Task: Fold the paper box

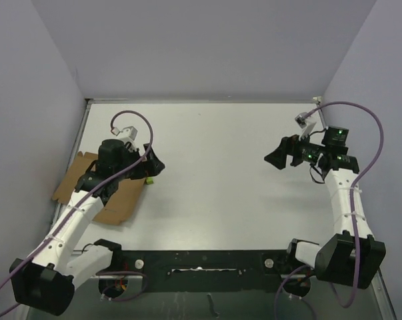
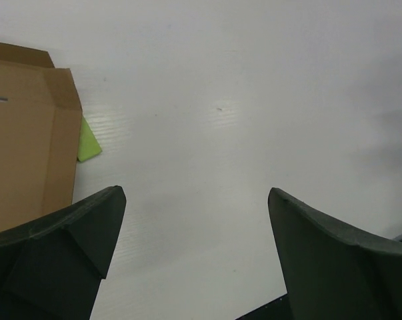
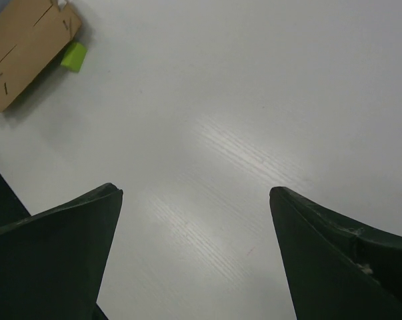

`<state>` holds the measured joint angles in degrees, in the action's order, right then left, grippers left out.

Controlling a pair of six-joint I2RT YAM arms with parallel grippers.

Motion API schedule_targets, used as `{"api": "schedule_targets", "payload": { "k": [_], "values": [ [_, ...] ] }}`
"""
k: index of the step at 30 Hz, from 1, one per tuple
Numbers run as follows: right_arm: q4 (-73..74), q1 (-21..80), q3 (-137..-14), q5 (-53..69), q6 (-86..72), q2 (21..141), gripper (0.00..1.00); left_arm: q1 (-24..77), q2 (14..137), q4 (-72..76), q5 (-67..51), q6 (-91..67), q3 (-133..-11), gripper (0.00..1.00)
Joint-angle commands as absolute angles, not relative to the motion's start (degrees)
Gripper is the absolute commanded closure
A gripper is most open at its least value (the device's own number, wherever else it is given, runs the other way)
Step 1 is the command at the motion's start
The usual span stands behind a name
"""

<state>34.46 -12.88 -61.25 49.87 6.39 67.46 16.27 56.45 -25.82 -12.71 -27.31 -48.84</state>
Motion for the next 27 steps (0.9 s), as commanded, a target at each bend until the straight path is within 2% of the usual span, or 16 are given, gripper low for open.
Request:
{"api": "schedule_targets", "payload": {
  "k": [1, 5, 10, 15, 27],
  "values": [
    [28.0, -9.8, -56.0, 57.6, 11.8, 66.9, 0.02, 21.5, 59.4, -28.5, 0.7, -27.5, -49.3, 0.15],
    [31.3, -5.1, -55.2, 58.1, 17.2, 69.6, 0.02, 29.9, 67.0, -31.2, 16.4, -27.7, -52.1, 0.22],
    [31.2, -1.9, -54.6, 59.0, 19.7, 71.4, 0.02, 31.8, 79.2, -35.9, 27.6, -28.6, -56.2, 0.31],
    [30.8, -1.2, -54.5, 58.8, 20.5, 71.7, 0.02, 26.1, 81.2, -32.6, 23.2, -28.0, -53.1, 0.42],
    [30.8, -1.4, -54.7, 60.2, 20.9, 72.3, 0.02, 19.9, 87.0, -32.0, 23.2, -33.4, -51.2, 0.46]
  ]
}}
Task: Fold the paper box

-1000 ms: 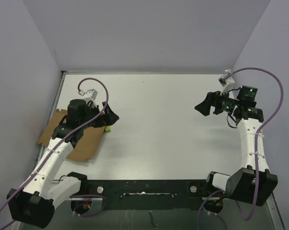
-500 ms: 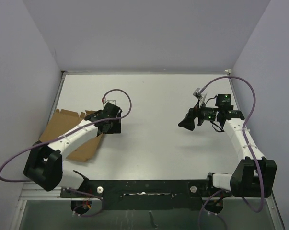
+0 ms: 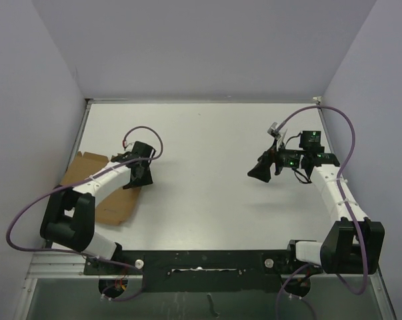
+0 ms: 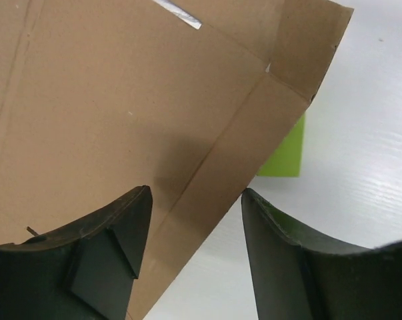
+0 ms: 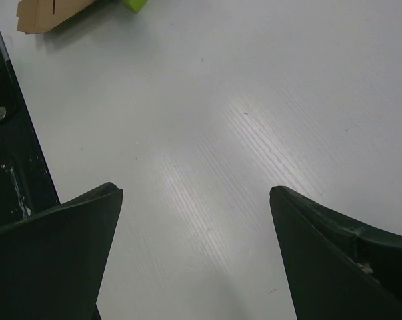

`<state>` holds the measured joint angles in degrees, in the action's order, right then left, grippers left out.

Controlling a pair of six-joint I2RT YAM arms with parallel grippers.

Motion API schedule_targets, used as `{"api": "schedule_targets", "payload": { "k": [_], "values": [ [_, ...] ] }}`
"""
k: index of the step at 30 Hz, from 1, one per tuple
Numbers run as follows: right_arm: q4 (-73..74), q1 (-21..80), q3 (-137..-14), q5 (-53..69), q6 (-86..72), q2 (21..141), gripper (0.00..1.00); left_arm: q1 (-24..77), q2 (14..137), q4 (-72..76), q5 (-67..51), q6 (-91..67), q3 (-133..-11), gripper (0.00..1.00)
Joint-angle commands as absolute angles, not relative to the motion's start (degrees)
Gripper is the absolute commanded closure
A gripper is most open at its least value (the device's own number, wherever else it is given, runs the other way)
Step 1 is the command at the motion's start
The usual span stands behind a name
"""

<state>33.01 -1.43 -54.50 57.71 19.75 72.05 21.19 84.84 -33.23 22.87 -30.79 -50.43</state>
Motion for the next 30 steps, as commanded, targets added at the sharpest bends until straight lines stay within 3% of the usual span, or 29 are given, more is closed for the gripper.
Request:
{"api": "schedule_targets", "payload": {
  "k": [1, 7, 14, 23, 30],
  "values": [
    [30.8, -1.5, -54.7, 60.4, 20.9, 72.2, 0.02, 19.6, 87.7, -32.2, 23.0, -33.9, -51.4, 0.49],
    [30.9, -1.7, -54.8, 61.0, 20.9, 72.0, 0.02, 19.2, 88.1, -33.3, 23.4, -34.2, -52.2, 0.84],
    [31.1, -1.7, -54.8, 61.5, 20.9, 71.7, 0.02, 23.9, 83.0, -36.4, 28.5, -31.2, -54.5, 1.00],
    [31.1, -2.2, -54.8, 62.3, 20.6, 71.2, 0.02, 35.5, 79.7, -33.4, 28.6, -22.0, -60.1, 1.00],
    [30.0, -4.8, -55.2, 63.2, 18.0, 70.8, 0.02, 48.5, 85.4, -29.1, 25.5, -10.3, -70.1, 1.00]
  ]
}}
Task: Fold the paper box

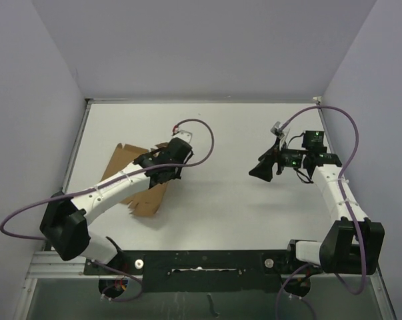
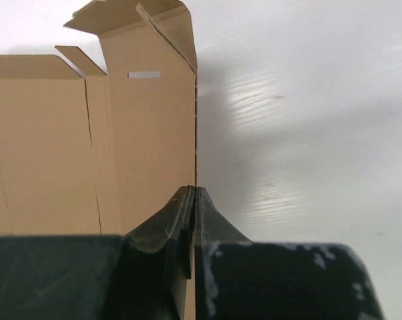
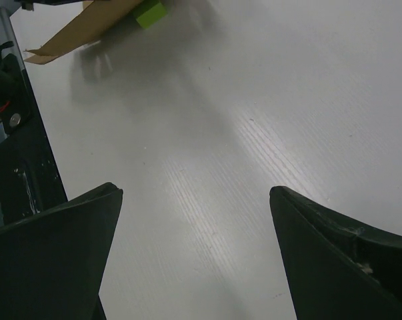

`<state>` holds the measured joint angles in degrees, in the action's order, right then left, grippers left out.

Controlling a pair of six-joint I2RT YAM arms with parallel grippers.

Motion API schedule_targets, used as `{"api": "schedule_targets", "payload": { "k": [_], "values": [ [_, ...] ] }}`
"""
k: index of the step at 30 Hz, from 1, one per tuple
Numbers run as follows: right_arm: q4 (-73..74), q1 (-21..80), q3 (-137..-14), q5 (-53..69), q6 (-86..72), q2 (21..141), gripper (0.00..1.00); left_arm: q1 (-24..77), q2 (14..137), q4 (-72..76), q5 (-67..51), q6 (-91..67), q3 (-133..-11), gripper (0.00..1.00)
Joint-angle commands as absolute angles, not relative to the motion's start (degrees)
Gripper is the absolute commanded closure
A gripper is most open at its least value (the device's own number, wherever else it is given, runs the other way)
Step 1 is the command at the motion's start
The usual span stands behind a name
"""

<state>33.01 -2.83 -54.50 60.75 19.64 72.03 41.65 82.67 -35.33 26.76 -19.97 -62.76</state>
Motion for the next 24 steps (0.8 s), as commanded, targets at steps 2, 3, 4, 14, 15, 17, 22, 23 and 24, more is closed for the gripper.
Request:
{"api": "schedule_targets", "payload": {
  "k": [2, 3, 4, 14, 15, 17, 22, 23, 24],
  "values": [
    [28.7, -7.1, -55.1, 61.2, 15.1, 70.6, 0.02, 52.2, 88.3, -25.3, 24.7, -5.3, -72.2, 1.00],
    [27.8, -8.5, -55.0, 59.7, 13.8, 70.6, 0.02, 54.1, 89.8, -23.7, 23.2, -3.6, -73.4, 1.00],
    [27.6, -10.0, -55.1, 57.8, 12.9, 70.6, 0.02, 55.3, 91.6, -22.5, 21.6, -1.8, -74.6, 1.00],
    [26.6, -19.4, -55.0, 49.0, 7.7, 69.8, 0.02, 63.0, 106.3, -16.1, 4.3, 8.8, -84.4, 1.00],
    [26.6, -19.6, -54.9, 48.7, 7.6, 69.9, 0.02, 63.2, 106.5, -15.0, 2.5, 8.9, -84.2, 0.92],
    [26.6, -19.6, -54.9, 48.5, 7.7, 70.3, 0.02, 63.5, 105.9, -12.6, -2.3, 8.8, -83.3, 0.75],
    [27.4, -18.8, -55.0, 50.8, 9.4, 72.4, 0.02, 63.6, 100.3, -7.3, -7.4, 4.8, -78.5, 0.42],
    [27.9, -18.0, -55.1, 51.7, 10.2, 73.2, 0.02, 63.3, 98.1, -6.5, -7.5, 3.7, -76.6, 0.38],
    [28.6, -16.6, -55.3, 52.3, 11.3, 74.2, 0.02, 62.7, 95.9, -5.3, -7.6, 2.3, -74.3, 0.35]
  ]
}}
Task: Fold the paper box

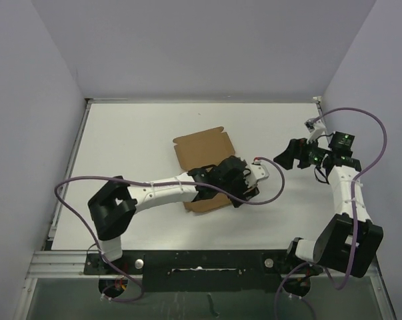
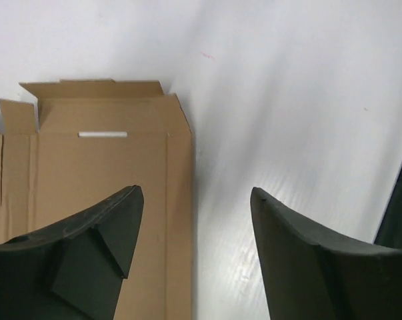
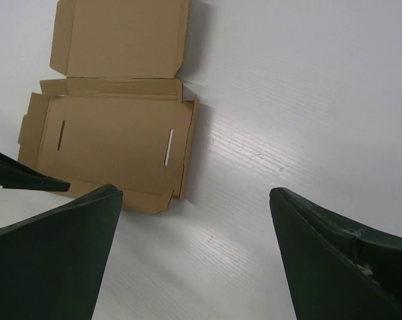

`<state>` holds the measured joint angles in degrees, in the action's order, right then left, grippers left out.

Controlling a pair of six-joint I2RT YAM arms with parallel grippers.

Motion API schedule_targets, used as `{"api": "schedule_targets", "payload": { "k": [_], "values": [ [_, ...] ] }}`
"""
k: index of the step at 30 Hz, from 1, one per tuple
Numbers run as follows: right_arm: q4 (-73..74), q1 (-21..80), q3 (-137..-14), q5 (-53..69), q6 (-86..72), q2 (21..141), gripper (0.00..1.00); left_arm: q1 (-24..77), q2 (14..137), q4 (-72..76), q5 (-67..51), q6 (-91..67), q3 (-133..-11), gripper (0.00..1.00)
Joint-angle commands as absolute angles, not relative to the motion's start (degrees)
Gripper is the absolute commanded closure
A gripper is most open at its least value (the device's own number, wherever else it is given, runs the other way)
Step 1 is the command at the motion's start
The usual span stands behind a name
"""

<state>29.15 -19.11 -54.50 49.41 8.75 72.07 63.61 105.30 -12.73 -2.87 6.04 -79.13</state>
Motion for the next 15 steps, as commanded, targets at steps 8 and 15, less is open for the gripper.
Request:
{"api": "schedule_targets", "payload": {
  "k": [8, 15],
  "values": [
    [33.2, -5.4, -58.8, 47.1, 18.4, 84.4, 0.02, 38.5, 76.9, 10.0, -23.8, -27.0, -47.7, 0.25],
    [35.0, 3.2, -64.3, 34.8, 19.3, 95.4, 0.04, 15.0, 74.5, 16.7, -34.6, -42.8, -32.9, 0.25]
  ]
}}
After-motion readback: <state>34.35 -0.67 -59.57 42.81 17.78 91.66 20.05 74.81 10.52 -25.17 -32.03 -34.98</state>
